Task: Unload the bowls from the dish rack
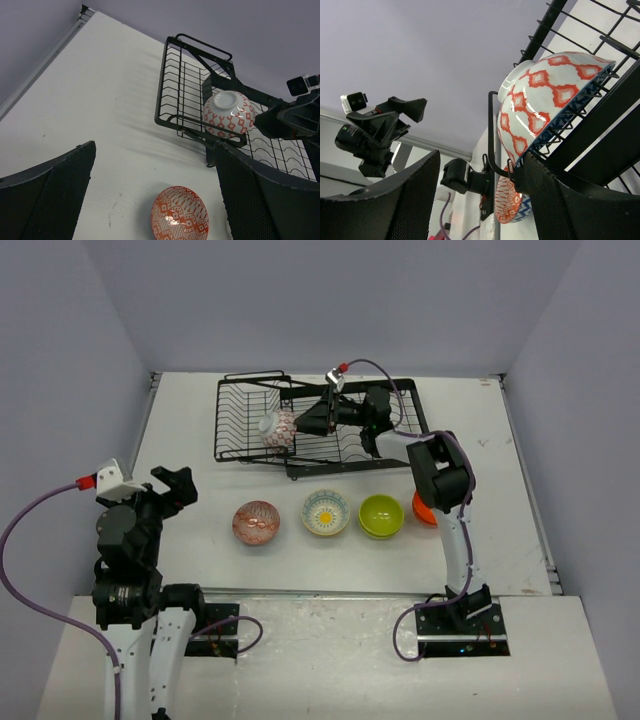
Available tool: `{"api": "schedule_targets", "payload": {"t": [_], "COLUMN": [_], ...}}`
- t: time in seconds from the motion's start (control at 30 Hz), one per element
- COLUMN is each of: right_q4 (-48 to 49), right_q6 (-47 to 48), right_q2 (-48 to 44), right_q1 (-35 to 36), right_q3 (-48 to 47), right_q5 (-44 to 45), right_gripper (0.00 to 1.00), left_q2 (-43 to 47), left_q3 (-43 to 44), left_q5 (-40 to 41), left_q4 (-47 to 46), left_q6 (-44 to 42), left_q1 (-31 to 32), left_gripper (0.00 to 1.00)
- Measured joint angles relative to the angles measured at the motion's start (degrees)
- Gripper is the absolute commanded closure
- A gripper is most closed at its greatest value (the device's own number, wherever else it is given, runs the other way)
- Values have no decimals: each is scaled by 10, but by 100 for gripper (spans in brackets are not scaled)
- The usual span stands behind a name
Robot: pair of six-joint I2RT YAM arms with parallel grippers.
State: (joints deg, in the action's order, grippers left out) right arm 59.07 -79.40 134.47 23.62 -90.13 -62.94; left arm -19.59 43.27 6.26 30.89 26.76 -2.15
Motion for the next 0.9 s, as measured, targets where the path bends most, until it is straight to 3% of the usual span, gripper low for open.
{"api": "schedule_targets", "payload": {"t": [0.37, 0.9], "right_q4": [-2, 98], "right_q6": [-16, -111], "right_q2": [29, 61], "right_q1": [5, 12], "right_q3": [-23, -38], "right_q5": [-12, -11], "right_gripper": [32, 36], "left_q2": [8, 8], "left_q3": [0, 0], "left_q5": [0, -1], "left_q4": [0, 0], "left_q6": [0, 0], "left_q1": [0, 0], "left_gripper": [0, 0]}}
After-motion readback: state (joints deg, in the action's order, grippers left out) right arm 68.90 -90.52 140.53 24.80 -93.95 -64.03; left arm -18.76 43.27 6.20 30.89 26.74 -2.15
